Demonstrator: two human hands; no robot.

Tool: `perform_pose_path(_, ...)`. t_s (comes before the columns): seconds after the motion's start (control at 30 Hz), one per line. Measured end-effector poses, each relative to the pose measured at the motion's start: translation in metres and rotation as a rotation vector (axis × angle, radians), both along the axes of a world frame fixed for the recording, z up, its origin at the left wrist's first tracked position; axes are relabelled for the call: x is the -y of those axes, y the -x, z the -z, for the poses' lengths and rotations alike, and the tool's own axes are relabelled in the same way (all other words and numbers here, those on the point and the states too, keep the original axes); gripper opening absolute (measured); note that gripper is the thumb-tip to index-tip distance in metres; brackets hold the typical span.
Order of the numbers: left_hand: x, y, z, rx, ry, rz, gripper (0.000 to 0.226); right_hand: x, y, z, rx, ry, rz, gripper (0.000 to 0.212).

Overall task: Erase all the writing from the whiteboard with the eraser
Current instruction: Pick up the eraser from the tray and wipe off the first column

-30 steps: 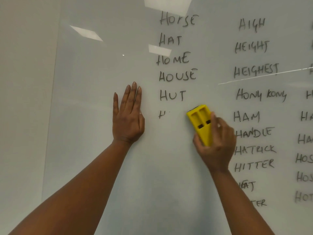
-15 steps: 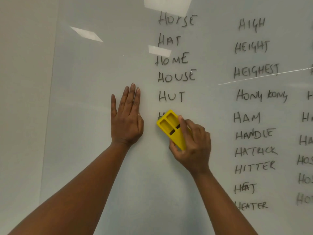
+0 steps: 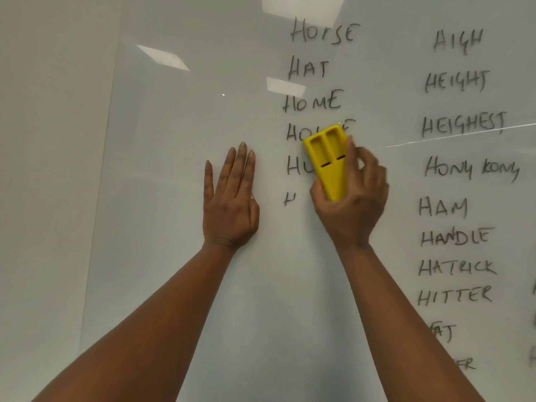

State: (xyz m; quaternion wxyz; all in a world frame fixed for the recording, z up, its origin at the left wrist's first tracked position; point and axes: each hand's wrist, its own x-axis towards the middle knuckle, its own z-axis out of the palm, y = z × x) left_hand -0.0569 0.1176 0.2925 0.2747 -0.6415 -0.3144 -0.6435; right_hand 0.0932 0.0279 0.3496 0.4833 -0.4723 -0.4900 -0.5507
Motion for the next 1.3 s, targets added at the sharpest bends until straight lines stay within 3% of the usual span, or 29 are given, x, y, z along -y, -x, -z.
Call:
perform_pose_path(0.2,-0.001,0.001,0.002,0.007,-0.017,0.009,0.061,0.005,-0.01,0.023,0.364,0.144,0.032,0.064)
perform_pose_path(0.5,-0.001,0.0,0.002,0.062,-0.019,0.032,0.062,0.004,-0.008,-0.022,0.225,0.095,0.06,0.064)
perform_pose_path(1.0,0.009,0.01,-0.008,0.189,-0.004,0.173,0.059,0.023,-0.038,0.019,0.727,0.389,0.073,0.068)
perform_pose_path(1.07,0.011,0.014,-0.018,0.185,0.024,0.165,0.059,0.028,-0.049,0.012,0.674,0.362,0.077,0.066)
perform_pose_path(1.17,0.011,0.024,-0.04,0.127,0.128,0.152,0.066,0.032,-0.056,0.006,0.439,0.254,0.074,0.063)
perform_pose_path(1.3,0.007,0.03,-0.068,-0.134,0.17,0.136,0.086,0.027,-0.049,0.01,0.236,0.153,0.121,0.063)
